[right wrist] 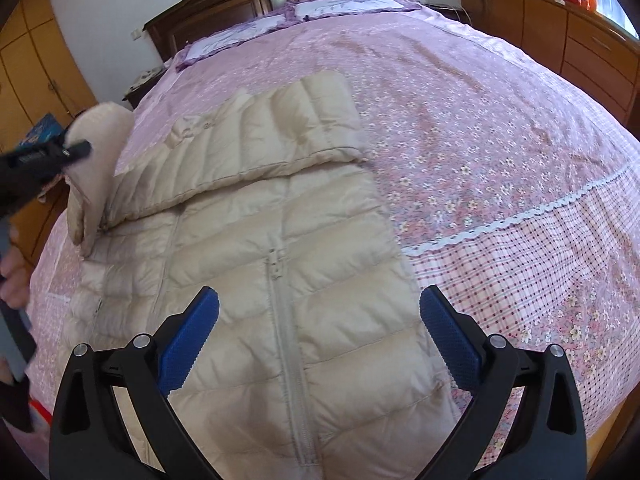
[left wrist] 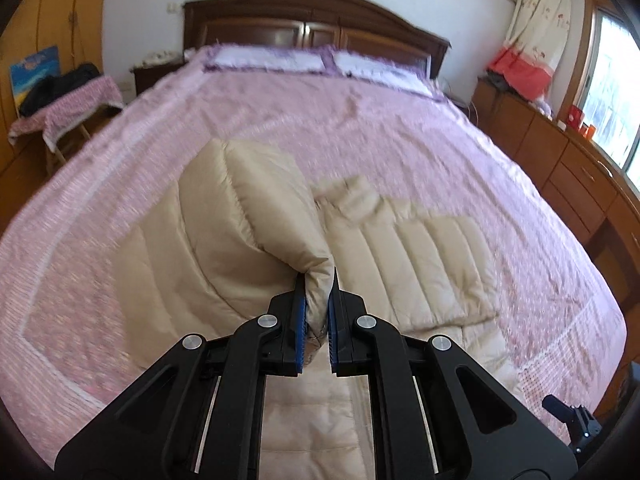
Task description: Fold large clothes
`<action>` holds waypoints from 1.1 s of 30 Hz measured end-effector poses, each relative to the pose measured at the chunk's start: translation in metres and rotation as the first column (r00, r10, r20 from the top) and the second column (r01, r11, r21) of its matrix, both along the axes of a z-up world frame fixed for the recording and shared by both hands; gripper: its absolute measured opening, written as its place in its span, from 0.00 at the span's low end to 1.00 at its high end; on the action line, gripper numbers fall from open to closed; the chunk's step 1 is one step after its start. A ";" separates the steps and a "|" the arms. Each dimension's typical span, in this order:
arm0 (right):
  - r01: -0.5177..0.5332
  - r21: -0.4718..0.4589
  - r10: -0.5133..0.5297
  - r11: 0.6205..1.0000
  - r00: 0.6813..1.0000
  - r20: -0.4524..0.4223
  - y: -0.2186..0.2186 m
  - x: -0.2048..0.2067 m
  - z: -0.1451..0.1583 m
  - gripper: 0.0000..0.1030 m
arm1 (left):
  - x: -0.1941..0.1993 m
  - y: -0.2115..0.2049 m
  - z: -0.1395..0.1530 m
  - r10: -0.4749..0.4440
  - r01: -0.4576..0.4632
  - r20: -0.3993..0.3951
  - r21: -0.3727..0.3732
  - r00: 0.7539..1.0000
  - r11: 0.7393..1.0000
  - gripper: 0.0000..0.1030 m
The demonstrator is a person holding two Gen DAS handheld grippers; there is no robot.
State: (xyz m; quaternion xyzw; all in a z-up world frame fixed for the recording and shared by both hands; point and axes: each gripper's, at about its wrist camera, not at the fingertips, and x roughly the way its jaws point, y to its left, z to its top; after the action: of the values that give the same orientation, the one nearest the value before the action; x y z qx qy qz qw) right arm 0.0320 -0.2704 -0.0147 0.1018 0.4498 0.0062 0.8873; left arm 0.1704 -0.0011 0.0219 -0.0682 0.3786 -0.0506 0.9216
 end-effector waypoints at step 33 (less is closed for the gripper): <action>0.027 -0.002 -0.027 1.000 1.000 0.001 -0.005 -0.005 0.003 0.94 | -0.040 -0.004 -0.024 -0.053 0.062 -0.151 0.054 0.987 0.997 0.76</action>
State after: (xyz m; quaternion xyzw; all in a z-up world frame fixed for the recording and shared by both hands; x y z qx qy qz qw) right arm 0.0268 -0.2749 -0.0116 0.1071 0.4482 -0.0064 0.8875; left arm 0.1305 -0.0051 -0.0017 -0.0339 0.4497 -0.0608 0.8905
